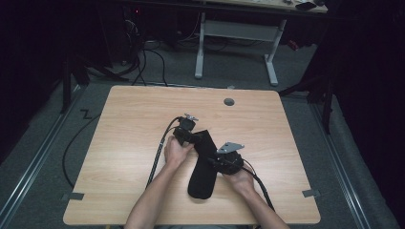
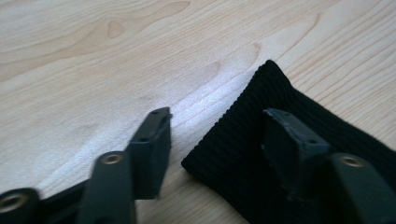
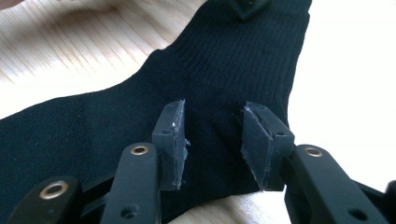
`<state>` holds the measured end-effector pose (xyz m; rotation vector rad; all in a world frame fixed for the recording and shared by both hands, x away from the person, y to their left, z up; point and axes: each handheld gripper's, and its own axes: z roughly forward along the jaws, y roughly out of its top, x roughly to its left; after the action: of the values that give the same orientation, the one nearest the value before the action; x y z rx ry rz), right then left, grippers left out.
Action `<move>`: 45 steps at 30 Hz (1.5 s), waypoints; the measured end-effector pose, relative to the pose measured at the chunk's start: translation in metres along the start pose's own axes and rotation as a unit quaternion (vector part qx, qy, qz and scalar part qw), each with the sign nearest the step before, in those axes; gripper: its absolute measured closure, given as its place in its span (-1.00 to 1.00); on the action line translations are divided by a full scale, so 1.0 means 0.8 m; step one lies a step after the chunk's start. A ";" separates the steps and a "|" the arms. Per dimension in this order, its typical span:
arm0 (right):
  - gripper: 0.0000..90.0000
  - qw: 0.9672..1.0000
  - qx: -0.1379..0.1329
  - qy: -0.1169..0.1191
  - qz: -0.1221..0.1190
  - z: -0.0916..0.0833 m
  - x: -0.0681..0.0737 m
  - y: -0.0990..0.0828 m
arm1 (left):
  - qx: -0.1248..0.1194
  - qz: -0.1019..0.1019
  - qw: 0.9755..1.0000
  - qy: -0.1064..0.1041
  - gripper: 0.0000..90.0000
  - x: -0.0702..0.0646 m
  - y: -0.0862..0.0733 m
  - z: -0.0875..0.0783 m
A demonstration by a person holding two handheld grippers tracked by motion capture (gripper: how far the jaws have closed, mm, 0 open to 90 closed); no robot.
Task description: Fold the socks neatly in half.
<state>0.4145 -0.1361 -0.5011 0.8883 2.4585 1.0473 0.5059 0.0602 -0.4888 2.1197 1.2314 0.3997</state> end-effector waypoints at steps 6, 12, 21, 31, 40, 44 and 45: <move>0.33 1.000 0.016 0.001 -0.003 -0.002 -0.001 0.004 | 0.029 0.009 0.999 -0.010 0.26 0.000 0.011 0.001; 0.45 1.000 -0.023 -0.005 0.000 -0.017 0.009 0.013 | 0.023 0.005 1.000 -0.019 0.46 0.000 0.009 0.001; 0.53 0.999 0.011 0.046 -0.016 0.009 0.028 0.014 | 0.021 -0.012 0.999 -0.040 0.66 0.010 0.008 0.000; 0.45 0.998 0.012 0.047 -0.031 0.001 0.033 0.009 | -0.021 -0.017 0.998 -0.060 0.72 0.016 0.012 -0.018; 0.48 0.999 -0.003 0.031 0.016 -0.002 0.021 0.008 | -0.085 -0.003 0.991 -0.099 0.72 0.017 0.017 -0.057; 0.51 0.999 -0.001 0.032 0.030 0.007 0.016 0.008 | -0.107 0.008 0.986 -0.124 0.72 0.013 0.018 -0.074; 0.51 0.999 -0.001 0.031 0.027 0.009 0.015 0.009 | -0.111 0.009 0.985 -0.132 0.71 0.012 0.018 -0.078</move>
<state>0.4118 -0.1207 -0.5012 0.9387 2.4973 1.1116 0.4860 0.0867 -0.4331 1.9225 0.9691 0.2424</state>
